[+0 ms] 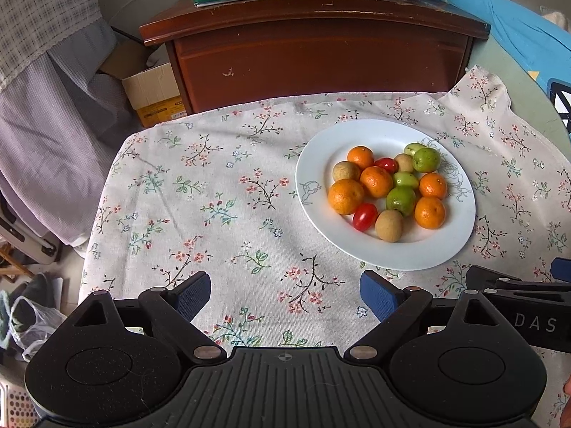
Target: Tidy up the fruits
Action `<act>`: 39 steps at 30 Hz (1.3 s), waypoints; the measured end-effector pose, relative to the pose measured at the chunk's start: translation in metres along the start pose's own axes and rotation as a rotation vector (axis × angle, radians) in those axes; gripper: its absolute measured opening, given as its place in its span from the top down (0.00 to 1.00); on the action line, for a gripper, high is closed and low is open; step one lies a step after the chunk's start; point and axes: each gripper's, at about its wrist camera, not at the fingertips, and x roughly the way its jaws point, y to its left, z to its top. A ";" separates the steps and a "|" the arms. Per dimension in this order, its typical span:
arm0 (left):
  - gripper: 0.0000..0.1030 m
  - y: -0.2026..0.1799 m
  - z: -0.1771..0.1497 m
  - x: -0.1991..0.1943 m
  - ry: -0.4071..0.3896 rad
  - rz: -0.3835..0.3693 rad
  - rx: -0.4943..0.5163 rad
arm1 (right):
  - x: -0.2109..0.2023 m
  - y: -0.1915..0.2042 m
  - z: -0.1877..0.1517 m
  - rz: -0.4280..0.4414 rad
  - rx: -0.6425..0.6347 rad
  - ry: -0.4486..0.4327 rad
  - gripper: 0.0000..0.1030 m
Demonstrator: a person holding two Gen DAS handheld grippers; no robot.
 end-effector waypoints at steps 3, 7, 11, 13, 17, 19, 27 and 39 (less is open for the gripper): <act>0.11 0.001 0.000 0.002 -0.006 -0.001 -0.002 | 0.002 0.001 0.001 0.005 -0.002 -0.004 0.01; 0.11 0.002 0.000 0.004 -0.008 -0.001 -0.006 | 0.003 0.002 0.001 0.008 -0.013 -0.015 0.01; 0.11 0.002 0.001 0.007 -0.008 -0.002 -0.007 | 0.005 0.004 0.002 0.003 -0.027 -0.026 0.01; 0.11 0.002 0.001 0.008 -0.010 -0.005 -0.006 | 0.006 0.003 0.002 0.006 -0.026 -0.027 0.01; 0.11 0.001 0.001 0.012 -0.009 -0.005 -0.002 | 0.010 0.002 0.002 0.015 -0.020 -0.018 0.01; 0.11 0.000 0.001 0.013 -0.009 -0.003 0.002 | 0.012 0.002 0.002 0.012 -0.021 -0.015 0.01; 0.11 -0.003 0.001 0.017 -0.008 0.004 0.003 | 0.015 0.001 0.002 0.012 -0.017 -0.011 0.01; 0.11 -0.003 0.000 0.017 -0.007 0.023 0.013 | 0.017 0.003 0.001 0.023 -0.030 -0.014 0.01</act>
